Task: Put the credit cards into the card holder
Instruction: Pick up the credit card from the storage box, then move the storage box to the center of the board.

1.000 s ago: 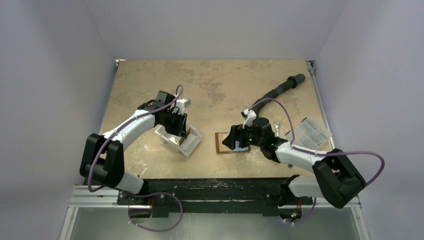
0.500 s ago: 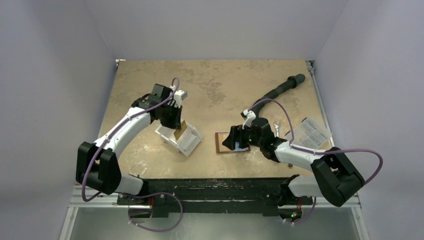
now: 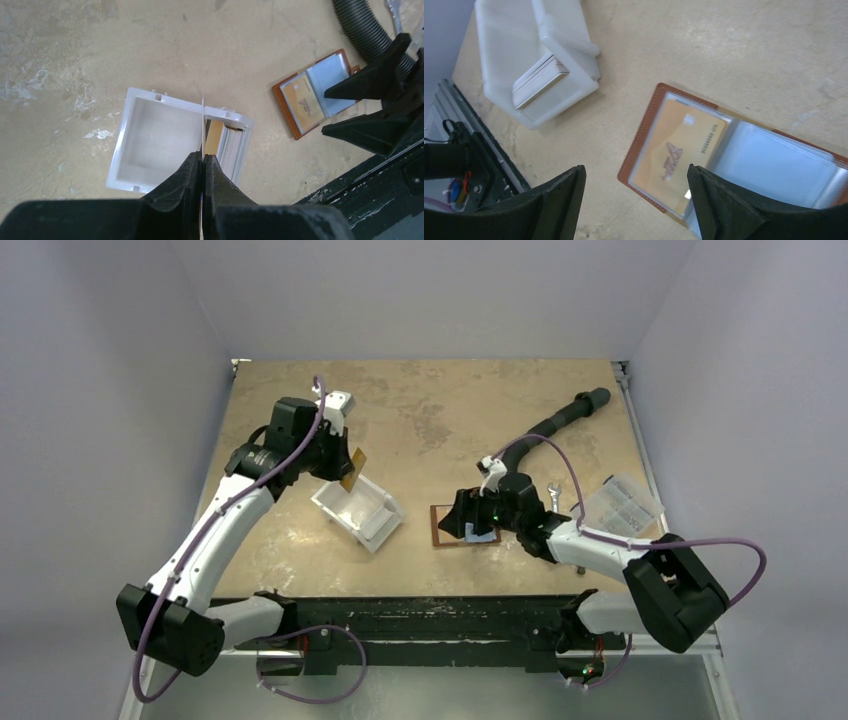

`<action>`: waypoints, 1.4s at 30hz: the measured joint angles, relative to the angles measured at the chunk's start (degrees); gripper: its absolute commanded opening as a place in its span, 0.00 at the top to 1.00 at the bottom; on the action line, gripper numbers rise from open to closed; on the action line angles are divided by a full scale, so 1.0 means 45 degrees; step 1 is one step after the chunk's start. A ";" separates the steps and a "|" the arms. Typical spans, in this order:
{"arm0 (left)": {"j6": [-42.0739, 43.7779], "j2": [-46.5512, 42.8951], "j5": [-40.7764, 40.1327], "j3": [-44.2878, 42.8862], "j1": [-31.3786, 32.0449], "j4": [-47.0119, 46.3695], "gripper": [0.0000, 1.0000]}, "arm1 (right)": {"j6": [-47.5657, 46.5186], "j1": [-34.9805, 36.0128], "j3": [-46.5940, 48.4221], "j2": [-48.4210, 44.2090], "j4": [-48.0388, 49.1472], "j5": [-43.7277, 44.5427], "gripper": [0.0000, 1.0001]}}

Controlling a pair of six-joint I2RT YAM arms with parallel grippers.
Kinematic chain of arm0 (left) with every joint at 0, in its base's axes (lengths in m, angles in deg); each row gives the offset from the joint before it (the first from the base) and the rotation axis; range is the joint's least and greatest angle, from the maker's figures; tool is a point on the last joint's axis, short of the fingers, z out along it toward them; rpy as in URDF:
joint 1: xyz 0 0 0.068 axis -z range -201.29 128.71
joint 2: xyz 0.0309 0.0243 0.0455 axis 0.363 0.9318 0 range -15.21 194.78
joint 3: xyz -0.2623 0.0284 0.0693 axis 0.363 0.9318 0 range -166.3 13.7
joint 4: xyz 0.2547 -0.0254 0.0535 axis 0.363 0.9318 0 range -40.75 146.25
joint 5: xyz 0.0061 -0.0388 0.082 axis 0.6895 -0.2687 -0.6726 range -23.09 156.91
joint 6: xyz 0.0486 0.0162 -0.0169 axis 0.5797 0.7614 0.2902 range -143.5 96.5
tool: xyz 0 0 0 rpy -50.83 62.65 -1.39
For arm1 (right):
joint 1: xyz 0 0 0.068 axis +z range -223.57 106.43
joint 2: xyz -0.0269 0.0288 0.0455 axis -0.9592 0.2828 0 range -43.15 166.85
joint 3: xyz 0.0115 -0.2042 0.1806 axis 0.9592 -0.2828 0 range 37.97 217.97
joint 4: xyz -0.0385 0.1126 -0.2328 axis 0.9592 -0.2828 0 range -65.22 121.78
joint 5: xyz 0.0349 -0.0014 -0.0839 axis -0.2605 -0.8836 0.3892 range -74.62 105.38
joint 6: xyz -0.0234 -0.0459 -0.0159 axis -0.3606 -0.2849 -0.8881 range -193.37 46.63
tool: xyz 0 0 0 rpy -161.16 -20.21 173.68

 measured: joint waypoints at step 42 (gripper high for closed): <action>-0.1010 -0.2662 0.2263 0.1005 0.0005 -0.0228 1.00 | 0.6300 0.3677 0.4090 0.8500 0.6416 -0.0787 0.71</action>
